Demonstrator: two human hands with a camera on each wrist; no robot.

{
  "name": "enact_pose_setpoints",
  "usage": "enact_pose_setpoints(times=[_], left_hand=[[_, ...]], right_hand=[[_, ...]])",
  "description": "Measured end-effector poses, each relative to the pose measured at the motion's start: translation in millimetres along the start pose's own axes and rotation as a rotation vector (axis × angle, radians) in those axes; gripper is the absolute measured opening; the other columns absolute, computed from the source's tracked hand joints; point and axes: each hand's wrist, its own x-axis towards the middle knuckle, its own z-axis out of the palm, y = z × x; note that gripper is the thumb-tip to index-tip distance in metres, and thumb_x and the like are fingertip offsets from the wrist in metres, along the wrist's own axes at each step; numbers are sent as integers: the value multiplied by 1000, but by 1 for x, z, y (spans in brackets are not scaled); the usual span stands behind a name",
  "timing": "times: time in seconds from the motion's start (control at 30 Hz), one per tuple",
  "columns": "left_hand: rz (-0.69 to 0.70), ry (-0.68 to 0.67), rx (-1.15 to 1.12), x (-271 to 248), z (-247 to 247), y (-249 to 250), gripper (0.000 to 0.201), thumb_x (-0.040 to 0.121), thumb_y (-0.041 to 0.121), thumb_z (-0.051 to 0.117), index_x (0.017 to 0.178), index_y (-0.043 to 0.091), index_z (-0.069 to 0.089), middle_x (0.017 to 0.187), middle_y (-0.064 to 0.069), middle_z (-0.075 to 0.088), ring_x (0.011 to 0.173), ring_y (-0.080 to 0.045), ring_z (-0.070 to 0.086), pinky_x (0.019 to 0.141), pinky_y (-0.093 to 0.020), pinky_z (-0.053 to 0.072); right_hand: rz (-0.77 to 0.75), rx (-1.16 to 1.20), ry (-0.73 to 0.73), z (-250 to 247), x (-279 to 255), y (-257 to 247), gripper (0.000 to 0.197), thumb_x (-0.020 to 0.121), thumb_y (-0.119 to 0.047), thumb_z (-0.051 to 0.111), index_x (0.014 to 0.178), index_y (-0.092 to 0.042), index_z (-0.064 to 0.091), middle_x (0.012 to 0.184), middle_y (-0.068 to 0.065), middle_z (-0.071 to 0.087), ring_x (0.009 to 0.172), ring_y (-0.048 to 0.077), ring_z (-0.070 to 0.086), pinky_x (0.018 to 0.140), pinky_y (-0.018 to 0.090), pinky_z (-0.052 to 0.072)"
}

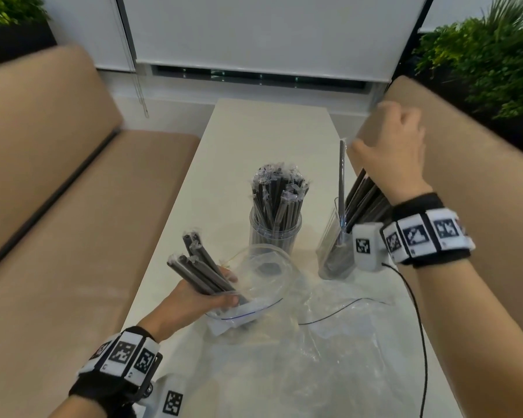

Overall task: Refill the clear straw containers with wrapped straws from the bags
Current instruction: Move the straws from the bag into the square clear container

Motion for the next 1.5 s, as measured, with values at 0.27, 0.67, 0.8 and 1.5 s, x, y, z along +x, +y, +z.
enact_pose_setpoints(times=[0.27,0.67,0.8,1.5], left_hand=[[-13,10,-9,0,0,1,37,73,4,81,108,5,69,109,-8,72,77,8,68,62,-4,49],[-31,-1,-4,1,0,2,37,74,7,82,109,9,70,105,-5,75,79,7,68,64,-3,48],[-33,9,-15,1,0,1,37,75,2,80,110,5,68,103,-8,75,75,8,67,62,-3,47],[4,-31,50,-2,5,7,38,75,-2,79,110,6,68,102,4,71,82,11,67,67,-3,48]], right_hand=[[24,-238,-557,69,78,-13,52,98,-15,51,144,2,33,143,25,46,130,39,47,102,44,42],[-61,16,-169,38,55,3,20,92,-5,60,112,-4,59,116,18,61,100,34,63,92,46,53],[-109,-113,53,11,4,7,18,92,-22,64,107,-13,60,96,7,68,96,28,60,98,42,34],[-183,303,134,-9,-85,-1,26,96,-15,54,118,-4,63,113,13,67,102,22,63,93,26,45]])
